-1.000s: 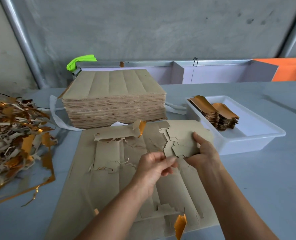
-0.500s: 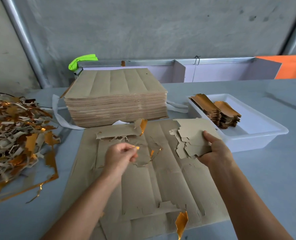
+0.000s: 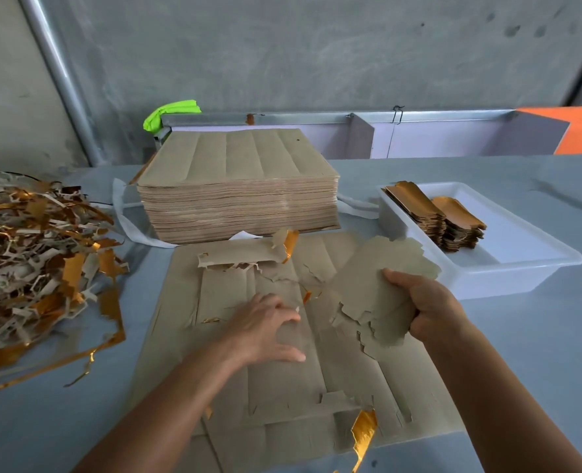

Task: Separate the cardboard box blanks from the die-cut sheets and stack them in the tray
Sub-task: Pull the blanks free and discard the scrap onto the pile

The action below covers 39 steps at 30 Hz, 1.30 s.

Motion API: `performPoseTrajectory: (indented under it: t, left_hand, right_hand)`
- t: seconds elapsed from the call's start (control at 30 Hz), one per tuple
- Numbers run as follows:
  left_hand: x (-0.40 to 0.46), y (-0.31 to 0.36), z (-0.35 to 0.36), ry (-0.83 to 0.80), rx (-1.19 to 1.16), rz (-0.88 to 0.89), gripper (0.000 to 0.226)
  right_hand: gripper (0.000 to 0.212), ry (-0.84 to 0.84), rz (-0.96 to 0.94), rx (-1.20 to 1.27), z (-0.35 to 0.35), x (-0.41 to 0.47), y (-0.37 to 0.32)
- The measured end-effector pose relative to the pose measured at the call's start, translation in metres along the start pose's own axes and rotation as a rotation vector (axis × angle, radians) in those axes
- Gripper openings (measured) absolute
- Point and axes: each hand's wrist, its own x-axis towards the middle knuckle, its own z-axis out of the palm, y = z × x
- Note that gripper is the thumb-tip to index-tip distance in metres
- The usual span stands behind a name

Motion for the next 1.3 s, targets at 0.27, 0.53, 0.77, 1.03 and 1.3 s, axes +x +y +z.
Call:
performPoseTrajectory:
  t: [0.27,0.53,0.77,1.03,1.3]
  left_hand:
    - [-0.012,-0.015,-0.001,-0.003,-0.056,-0.033,0.052]
    - [-0.015,-0.023,-0.003,0.003,-0.014,-0.045,0.072]
    - [-0.019,-0.028,-0.013,0.085,-0.595,-0.020,0.025]
    - [-0.013,-0.011,-0.039,0.182,-1.055,0.100,0.015]
    - [-0.006,0.012,-0.029,0.376,-0.953,0.025,0.024]
  right_hand:
    - [0.031,-0.112,0.014,-0.127,0.004,-0.008,0.013]
    - [0.026,-0.147,0.038,-0.147,0.009,-0.015,0.020]
    - [0.012,-0.175,-0.051,-0.247,0.012,-0.020,0.021]
    - [0.009,-0.553,-0.210,-0.556,0.043,-0.042,0.013]
    - [0.019,-0.460,-0.326,-0.622,0.055,-0.043,0.035]
